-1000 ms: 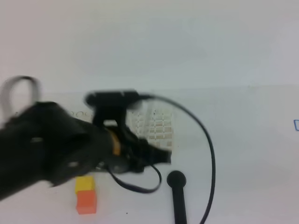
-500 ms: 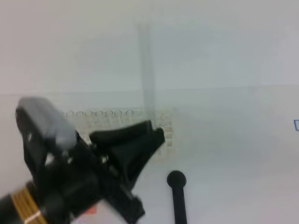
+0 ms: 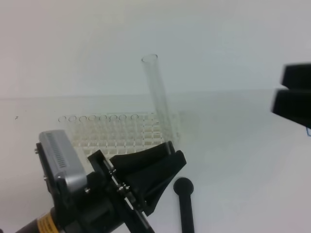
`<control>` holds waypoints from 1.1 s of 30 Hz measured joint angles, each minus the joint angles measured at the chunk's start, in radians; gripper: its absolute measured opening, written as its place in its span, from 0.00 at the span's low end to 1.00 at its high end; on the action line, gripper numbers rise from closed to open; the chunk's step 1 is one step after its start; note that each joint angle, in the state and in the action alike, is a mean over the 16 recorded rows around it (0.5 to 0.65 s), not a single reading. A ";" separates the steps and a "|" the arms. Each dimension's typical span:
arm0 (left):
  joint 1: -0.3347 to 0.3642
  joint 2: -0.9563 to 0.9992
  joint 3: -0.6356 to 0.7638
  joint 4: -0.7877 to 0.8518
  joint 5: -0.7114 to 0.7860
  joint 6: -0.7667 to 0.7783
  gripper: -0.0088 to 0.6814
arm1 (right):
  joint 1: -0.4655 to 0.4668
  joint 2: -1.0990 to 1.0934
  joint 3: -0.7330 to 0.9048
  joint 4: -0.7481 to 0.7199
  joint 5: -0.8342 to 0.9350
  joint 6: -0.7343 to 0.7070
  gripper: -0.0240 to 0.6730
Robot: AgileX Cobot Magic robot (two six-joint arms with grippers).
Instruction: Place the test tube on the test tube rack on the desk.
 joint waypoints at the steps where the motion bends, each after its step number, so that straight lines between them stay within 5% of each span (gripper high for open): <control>1: 0.000 0.010 0.000 0.004 -0.010 0.004 0.01 | 0.028 0.026 -0.022 0.004 -0.015 -0.013 0.77; 15: 0.000 0.057 0.000 0.015 -0.036 0.046 0.01 | 0.394 0.323 -0.262 0.030 -0.251 -0.134 0.77; 25: 0.000 0.057 0.000 0.009 -0.016 0.050 0.01 | 0.447 0.389 -0.318 0.030 -0.255 -0.133 0.76; 33: 0.000 0.057 0.000 -0.004 -0.016 0.050 0.01 | 0.452 0.392 -0.322 0.018 -0.228 -0.120 0.66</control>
